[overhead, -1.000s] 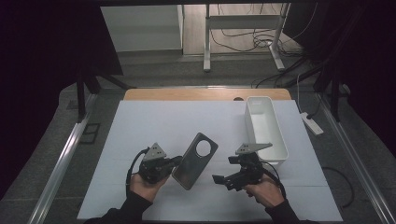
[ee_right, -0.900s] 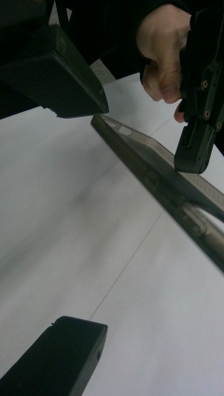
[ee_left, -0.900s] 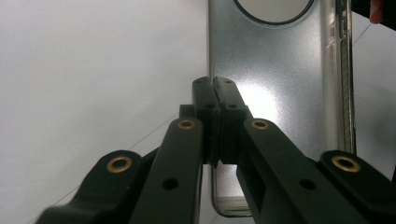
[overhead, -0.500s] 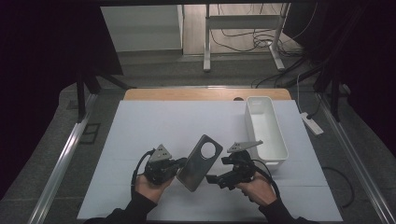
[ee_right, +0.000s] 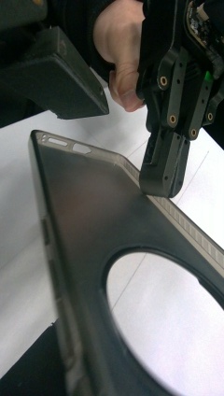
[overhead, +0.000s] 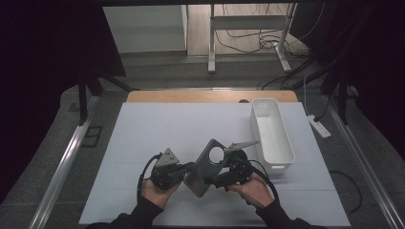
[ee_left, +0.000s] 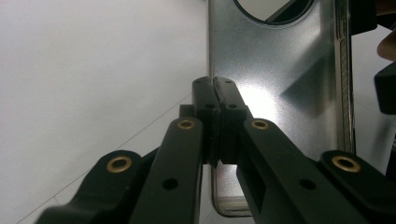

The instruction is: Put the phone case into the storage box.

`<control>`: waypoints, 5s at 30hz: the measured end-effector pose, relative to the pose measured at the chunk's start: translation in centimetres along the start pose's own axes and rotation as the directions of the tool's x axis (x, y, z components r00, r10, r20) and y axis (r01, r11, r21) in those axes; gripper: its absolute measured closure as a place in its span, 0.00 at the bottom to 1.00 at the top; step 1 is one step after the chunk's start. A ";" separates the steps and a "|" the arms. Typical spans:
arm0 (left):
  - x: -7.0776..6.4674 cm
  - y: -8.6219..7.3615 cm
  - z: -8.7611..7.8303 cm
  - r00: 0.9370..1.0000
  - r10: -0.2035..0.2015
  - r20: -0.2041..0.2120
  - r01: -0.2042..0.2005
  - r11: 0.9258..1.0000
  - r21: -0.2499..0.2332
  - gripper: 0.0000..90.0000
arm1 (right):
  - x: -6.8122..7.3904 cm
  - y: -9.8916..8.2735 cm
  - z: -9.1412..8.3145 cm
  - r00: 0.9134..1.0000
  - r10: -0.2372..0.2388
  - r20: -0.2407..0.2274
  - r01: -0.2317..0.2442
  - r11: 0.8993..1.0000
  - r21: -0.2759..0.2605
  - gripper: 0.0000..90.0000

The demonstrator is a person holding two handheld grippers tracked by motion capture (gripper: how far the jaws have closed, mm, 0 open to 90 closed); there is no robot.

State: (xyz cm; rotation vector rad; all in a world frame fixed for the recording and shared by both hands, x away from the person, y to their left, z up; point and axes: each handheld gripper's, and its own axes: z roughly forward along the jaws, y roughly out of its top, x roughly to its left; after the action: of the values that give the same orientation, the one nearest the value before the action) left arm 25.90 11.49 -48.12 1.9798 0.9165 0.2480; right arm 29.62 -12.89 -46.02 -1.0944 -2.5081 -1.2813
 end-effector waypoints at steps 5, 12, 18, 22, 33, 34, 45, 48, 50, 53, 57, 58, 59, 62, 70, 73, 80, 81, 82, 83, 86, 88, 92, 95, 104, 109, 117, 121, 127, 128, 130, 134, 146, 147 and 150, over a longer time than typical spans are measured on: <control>0.0 0.0 0.0 1.000 0.001 -0.002 -0.001 1.000 0.000 0.99 | 0.0 0.1 0.8 1.000 0.018 0.009 -0.019 0.999 0.037 0.00; 0.0 -0.1 0.0 1.000 -0.002 -0.006 0.002 1.000 0.000 0.99 | -0.2 0.1 1.1 0.998 0.062 -0.024 -0.061 0.998 0.022 0.23; -0.1 0.0 -0.1 1.000 -0.004 -0.003 0.003 1.000 -0.006 0.99 | -0.4 0.2 1.1 0.992 0.092 -0.085 -0.090 0.996 0.026 0.54; 0.0 -0.1 -0.2 1.000 -0.005 -0.008 0.005 1.000 -0.009 0.99 | -0.9 0.1 0.9 0.983 0.136 -0.125 -0.135 0.991 0.016 0.70; -0.2 -0.1 -0.2 1.000 0.007 -0.008 -0.008 1.000 -0.019 0.98 | -1.7 -0.2 0.9 0.956 0.239 -0.169 -0.241 0.971 0.007 0.92; -0.1 -0.1 -0.2 1.000 0.004 -0.005 -0.005 1.000 -0.018 0.98 | -1.8 -0.2 0.9 0.953 0.247 -0.175 -0.250 0.968 0.005 0.92; 0.3 0.1 -0.7 0.999 0.006 0.034 -0.005 0.999 -0.039 0.81 | -1.8 -0.3 0.8 0.957 0.242 -0.160 -0.244 0.970 0.005 0.94; 0.5 0.1 -0.8 0.999 0.019 0.033 -0.018 0.999 -0.038 0.61 | -1.9 -0.3 0.7 0.966 0.222 -0.134 -0.224 0.975 0.000 0.94; 0.7 0.0 -0.8 0.999 0.020 0.038 -0.019 0.999 -0.027 0.49 | -2.0 -0.3 0.5 0.969 0.214 -0.127 -0.216 0.976 -0.002 0.94; 1.1 0.0 -0.8 0.999 0.011 0.047 -0.011 1.000 -0.017 0.34 | -2.0 -0.3 0.3 0.974 0.195 -0.117 -0.197 0.980 -0.008 0.94; 1.3 -0.1 -1.0 0.999 0.008 0.048 -0.008 1.000 -0.001 0.19 | -1.9 -0.3 0.0 0.981 0.158 -0.109 -0.160 0.987 -0.014 0.94; 1.4 -0.2 -1.1 0.999 0.009 0.052 -0.009 1.000 -0.002 0.17 | -1.9 -0.3 -0.1 0.984 0.144 -0.106 -0.147 0.989 -0.015 0.94; 1.5 -0.2 -1.1 0.998 0.001 0.065 -0.002 1.000 0.003 0.16 | -1.9 -0.3 -0.2 0.985 0.135 -0.106 -0.137 0.990 -0.013 0.94; 1.8 -0.4 -1.1 0.996 -0.021 0.089 0.020 1.000 0.008 0.10 | -1.7 -0.4 -0.3 0.990 0.104 -0.094 -0.106 0.994 -0.008 0.94; 2.2 -0.8 -1.0 0.984 -0.052 0.168 0.052 0.999 0.006 0.04 | -1.4 -0.5 -0.3 0.991 0.069 -0.113 -0.069 0.998 0.006 0.95; 2.3 -0.9 -0.9 0.979 -0.048 0.198 0.048 0.999 0.005 0.03 | -1.3 -0.5 -0.4 0.991 0.058 -0.121 -0.057 0.998 0.006 0.95; 2.4 -1.2 -0.4 0.955 -0.059 0.291 0.061 0.998 0.002 0.00 | -1.2 -0.4 -0.7 0.989 0.018 -0.145 -0.019 1.000 -0.005 0.95; 2.4 -1.2 -0.3 0.951 -0.062 0.304 0.065 0.998 0.001 0.00 | -1.1 -0.3 -0.8 0.988 0.014 -0.151 -0.015 1.000 -0.009 0.95; 2.4 -1.2 -0.1 0.946 -0.060 0.318 0.062 0.998 0.004 0.00 | -1.1 -0.3 -0.8 0.987 0.009 -0.158 -0.011 1.000 -0.012 0.95; 2.3 -1.2 0.0 0.944 -0.055 0.325 0.054 0.998 0.012 0.00 | -1.0 -0.3 -0.9 0.987 0.000 -0.164 -0.002 1.000 -0.013 0.95; 2.1 -1.2 0.4 0.935 -0.053 0.349 0.047 0.999 0.025 0.00 | -0.9 -0.1 -1.1 0.983 -0.025 -0.183 0.022 1.000 -0.022 0.95; 2.0 -1.1 0.6 0.926 -0.049 0.376 0.039 0.999 0.033 0.00 | -0.7 0.0 -1.3 0.980 -0.040 -0.195 0.035 0.999 -0.027 0.95; 1.6 -1.0 1.0 0.913 -0.033 0.407 0.017 0.999 0.043 0.00 | -0.6 0.1 -1.5 0.975 -0.060 -0.214 0.054 0.998 -0.034 0.95; 1.3 -0.9 1.3 0.902 -0.020 0.432 -0.003 0.999 0.052 0.00 | -0.3 0.1 -1.6 0.968 -0.084 -0.238 0.076 0.996 -0.044 0.95; 0.9 -0.8 1.7 0.861 -0.007 0.509 -0.019 0.999 0.046 0.02 | 0.5 0.4 -1.6 0.949 -0.122 -0.290 0.111 0.992 -0.052 0.95; 0.9 -0.8 1.6 0.840 0.003 0.543 -0.019 1.000 0.025 0.12 | 0.6 0.4 -1.7 0.943 -0.128 -0.306 0.116 0.991 -0.060 0.95; 1.2 -1.0 1.3 0.817 -0.001 0.576 -0.011 1.000 0.017 0.49 | 0.7 0.5 -1.8 0.932 -0.154 -0.329 0.136 0.988 -0.078 0.95; 1.2 -1.0 1.2 0.797 0.007 0.604 -0.017 1.000 0.011 0.66 | 0.7 0.5 -1.9 0.926 -0.157 -0.343 0.136 0.987 -0.084 0.95; 1.1 -1.0 1.2 0.757 0.020 0.653 -0.034 0.999 0.008 0.83 | 0.7 0.5 -1.9 0.918 -0.165 -0.361 0.143 0.986 -0.087 0.95; 1.1 -1.0 1.2 0.752 0.025 0.658 -0.038 0.999 0.006 0.87 | 0.7 0.5 -1.8 0.915 -0.167 -0.366 0.145 0.986 -0.087 0.95; 1.1 -1.0 1.2 0.738 0.026 0.674 -0.039 0.999 0.003 0.92 | 0.6 0.5 -1.8 0.912 -0.167 -0.376 0.144 0.986 -0.088 0.95; 1.2 -0.9 1.2 0.731 0.020 0.682 -0.038 0.999 0.012 0.94 | 0.6 0.5 -1.8 0.906 -0.165 -0.389 0.144 0.986 -0.084 0.95; 1.4 -0.4 0.4 0.808 0.010 0.589 -0.018 1.000 0.007 0.94 | 0.7 0.6 -1.7 0.943 -0.215 -0.255 0.193 0.975 -0.107 0.57; 1.5 -0.4 0.3 0.820 0.010 0.572 -0.023 1.000 0.015 0.94 | 0.7 0.6 -1.8 0.948 -0.227 -0.224 0.207 0.972 -0.109 0.50; 1.7 -0.4 0.3 0.835 -0.008 0.550 -0.007 1.000 0.026 0.94 | 0.7 0.6 -1.9 0.954 -0.242 -0.174 0.223 0.967 -0.124 0.40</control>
State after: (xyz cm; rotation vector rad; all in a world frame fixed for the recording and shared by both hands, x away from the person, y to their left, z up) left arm 26.99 12.60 -48.93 1.9164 0.5404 -0.3326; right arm 29.12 -13.64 -44.13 -0.6699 -2.5087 -1.5105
